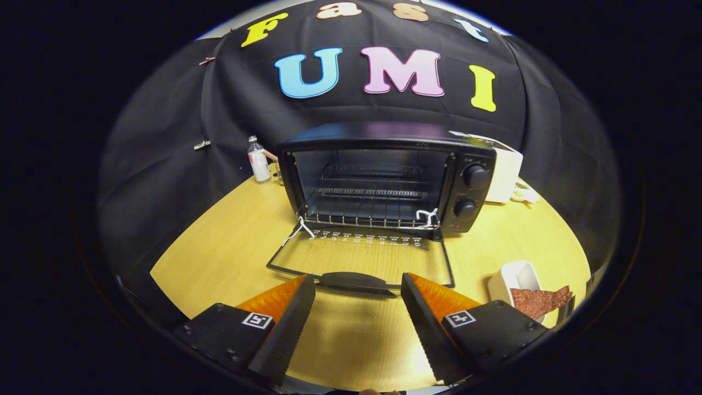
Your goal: Open the toaster oven, put the food inside, and close the toaster oven door.
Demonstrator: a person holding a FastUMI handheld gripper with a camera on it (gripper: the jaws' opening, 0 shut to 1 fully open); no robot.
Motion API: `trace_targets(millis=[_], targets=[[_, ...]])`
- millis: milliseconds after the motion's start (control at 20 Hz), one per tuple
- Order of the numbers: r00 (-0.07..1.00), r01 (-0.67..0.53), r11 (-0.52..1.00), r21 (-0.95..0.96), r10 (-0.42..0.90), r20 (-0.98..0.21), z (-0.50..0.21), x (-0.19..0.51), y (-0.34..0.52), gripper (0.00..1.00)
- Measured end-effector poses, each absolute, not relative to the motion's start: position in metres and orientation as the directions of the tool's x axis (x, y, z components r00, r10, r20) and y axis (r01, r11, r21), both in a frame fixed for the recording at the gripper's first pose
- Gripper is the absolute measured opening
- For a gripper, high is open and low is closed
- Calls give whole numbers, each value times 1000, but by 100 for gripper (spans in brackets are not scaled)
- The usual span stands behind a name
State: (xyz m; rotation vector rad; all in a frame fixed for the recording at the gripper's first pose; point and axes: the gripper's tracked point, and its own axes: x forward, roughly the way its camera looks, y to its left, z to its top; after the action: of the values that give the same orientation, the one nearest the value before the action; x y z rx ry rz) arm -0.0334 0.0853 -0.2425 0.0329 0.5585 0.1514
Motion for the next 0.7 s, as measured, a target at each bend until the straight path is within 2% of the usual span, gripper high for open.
trace_targets(millis=[200,400,700], targets=[[861,-110,994,24,108,-498,-201,-38,43,97],[876,-29,997,71,59,-479,-167,-39,-15,97],[846,92,990,103,-23,-532,-165,-40,-117,97]])
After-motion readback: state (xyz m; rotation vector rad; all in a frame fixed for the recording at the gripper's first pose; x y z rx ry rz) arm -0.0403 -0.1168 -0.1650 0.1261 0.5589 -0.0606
